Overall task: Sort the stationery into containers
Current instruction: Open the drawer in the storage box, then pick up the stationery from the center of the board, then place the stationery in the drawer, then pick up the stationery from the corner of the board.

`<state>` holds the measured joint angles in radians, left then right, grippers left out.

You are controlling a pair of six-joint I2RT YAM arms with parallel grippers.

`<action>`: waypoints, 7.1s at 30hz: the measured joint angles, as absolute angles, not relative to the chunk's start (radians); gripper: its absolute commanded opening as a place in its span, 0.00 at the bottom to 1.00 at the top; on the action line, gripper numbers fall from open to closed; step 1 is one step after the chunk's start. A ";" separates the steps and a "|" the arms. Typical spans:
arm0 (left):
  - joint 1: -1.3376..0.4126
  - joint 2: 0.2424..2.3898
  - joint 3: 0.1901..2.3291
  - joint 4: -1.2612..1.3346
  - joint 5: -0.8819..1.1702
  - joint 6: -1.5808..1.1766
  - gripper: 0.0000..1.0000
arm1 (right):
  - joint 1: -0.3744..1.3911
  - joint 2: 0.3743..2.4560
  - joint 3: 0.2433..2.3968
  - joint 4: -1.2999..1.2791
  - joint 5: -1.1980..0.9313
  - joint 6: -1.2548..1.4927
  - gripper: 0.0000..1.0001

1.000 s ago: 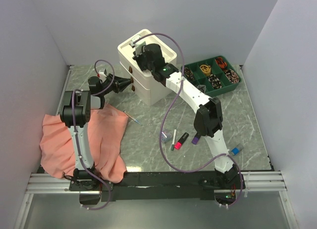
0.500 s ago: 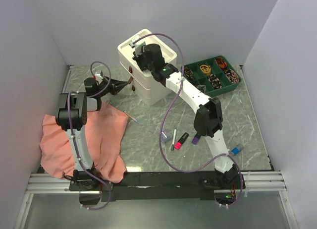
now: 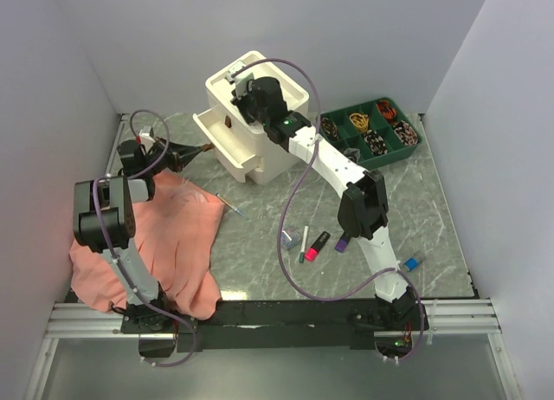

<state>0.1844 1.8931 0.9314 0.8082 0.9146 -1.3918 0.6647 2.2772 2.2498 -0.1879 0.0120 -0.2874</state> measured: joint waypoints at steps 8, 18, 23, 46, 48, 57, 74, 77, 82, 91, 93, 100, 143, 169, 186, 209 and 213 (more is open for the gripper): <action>0.233 1.787 0.837 0.748 0.922 -1.341 0.01 | 0.662 2.278 2.250 -0.184 0.015 -0.294 0.00; 0.265 1.755 0.808 0.667 0.920 -1.291 0.08 | 0.661 2.278 2.250 -0.184 0.014 -0.298 0.00; 0.283 1.752 0.820 0.619 0.919 -1.265 0.31 | 0.661 2.277 2.250 -0.184 0.015 -0.301 0.02; 0.410 1.489 0.830 0.270 0.959 -1.002 0.77 | 0.741 1.724 1.563 -0.664 -0.127 -0.346 0.78; 0.431 1.464 0.824 0.258 0.964 -0.989 0.77 | 0.769 1.738 1.504 -0.696 -0.130 -0.350 0.83; 0.470 1.324 0.739 0.235 0.974 -0.981 0.78 | 0.857 1.811 1.452 -0.754 -0.171 -0.258 0.87; 0.495 1.205 0.632 0.258 0.981 -1.021 0.80 | 0.853 1.859 1.412 -0.732 -0.106 -0.086 0.88; 0.498 1.205 0.626 0.265 0.981 -1.037 0.80 | 0.847 1.872 1.411 -0.724 -0.097 -0.063 0.88; 0.504 1.201 0.626 0.272 0.981 -1.042 0.80 | 0.828 1.906 1.385 -0.719 -0.090 -0.034 0.85; 0.518 1.201 0.625 0.287 0.980 -1.059 0.81 | 0.821 1.934 1.371 -0.717 -0.058 -0.015 0.48; 0.518 1.201 0.625 0.287 0.980 -1.060 0.81 | 0.820 1.935 1.374 -0.717 -0.052 -0.013 0.40; 0.519 1.217 0.625 0.295 0.981 -1.067 0.81 | 0.824 1.918 1.376 -0.721 -0.033 -0.024 0.24; 0.519 1.320 0.690 0.232 1.024 -1.003 0.80 | 0.859 2.096 1.592 0.515 0.042 -0.347 0.23; 0.519 1.297 0.690 0.257 1.024 -1.017 0.81 | 0.901 1.945 1.599 0.402 0.114 -0.328 0.83; 0.519 1.230 0.783 0.104 1.069 -0.844 0.81 | 0.811 1.573 1.399 -0.185 0.170 -0.123 0.84; 0.418 1.431 1.105 -0.274 1.030 -0.498 1.00 | -0.237 1.293 0.885 -0.904 0.254 0.497 0.77; 0.418 1.458 1.165 -0.300 1.021 -0.499 0.99 | -0.383 1.299 0.857 -0.939 0.272 0.532 0.69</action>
